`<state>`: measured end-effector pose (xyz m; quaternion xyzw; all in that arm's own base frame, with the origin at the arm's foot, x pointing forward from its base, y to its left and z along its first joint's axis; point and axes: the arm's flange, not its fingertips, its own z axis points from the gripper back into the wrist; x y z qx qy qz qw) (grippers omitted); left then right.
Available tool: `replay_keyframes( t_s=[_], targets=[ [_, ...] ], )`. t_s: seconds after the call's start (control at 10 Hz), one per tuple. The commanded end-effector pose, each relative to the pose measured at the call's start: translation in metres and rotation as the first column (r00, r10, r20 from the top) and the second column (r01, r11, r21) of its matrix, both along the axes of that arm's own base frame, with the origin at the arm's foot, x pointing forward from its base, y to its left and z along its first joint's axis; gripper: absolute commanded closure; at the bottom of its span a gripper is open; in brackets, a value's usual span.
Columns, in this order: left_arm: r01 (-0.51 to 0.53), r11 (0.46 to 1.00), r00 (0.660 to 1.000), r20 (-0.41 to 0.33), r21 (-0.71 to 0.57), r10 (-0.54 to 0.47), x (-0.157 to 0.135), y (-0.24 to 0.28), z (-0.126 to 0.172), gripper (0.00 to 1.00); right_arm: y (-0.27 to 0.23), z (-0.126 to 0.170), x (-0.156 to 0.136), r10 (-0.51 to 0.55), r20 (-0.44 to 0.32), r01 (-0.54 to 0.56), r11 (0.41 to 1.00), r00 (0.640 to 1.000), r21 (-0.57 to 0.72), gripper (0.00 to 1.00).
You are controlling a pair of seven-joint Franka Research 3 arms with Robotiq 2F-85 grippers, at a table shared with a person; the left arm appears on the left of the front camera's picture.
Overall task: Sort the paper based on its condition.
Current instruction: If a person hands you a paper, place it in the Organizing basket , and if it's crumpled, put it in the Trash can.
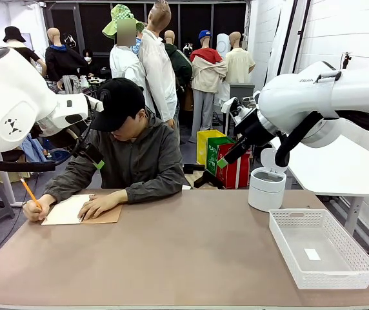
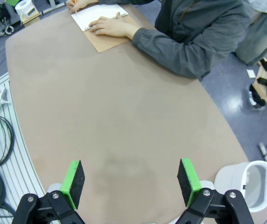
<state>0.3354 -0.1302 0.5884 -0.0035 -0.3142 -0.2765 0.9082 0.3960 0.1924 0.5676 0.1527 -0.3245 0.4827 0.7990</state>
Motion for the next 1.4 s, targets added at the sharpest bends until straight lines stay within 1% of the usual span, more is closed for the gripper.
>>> replay_keyframes(
  t_s=[0.0,1.3],
  targets=[
    [-0.001,1.0,1.0,-0.001,0.0,0.001,0.0007,0.0003,0.0015,0.0,0.0002,0.0016,0.0009,0.005,-0.013,-0.005,1.0,1.0,0.001,0.0],
    [-0.001,1.0,1.0,-0.001,0.0,0.001,0.0007,0.0003,0.0015,0.0,0.0002,0.0016,0.0009,0.005,-0.013,-0.005,1.0,1.0,0.001,0.0]
  ],
)
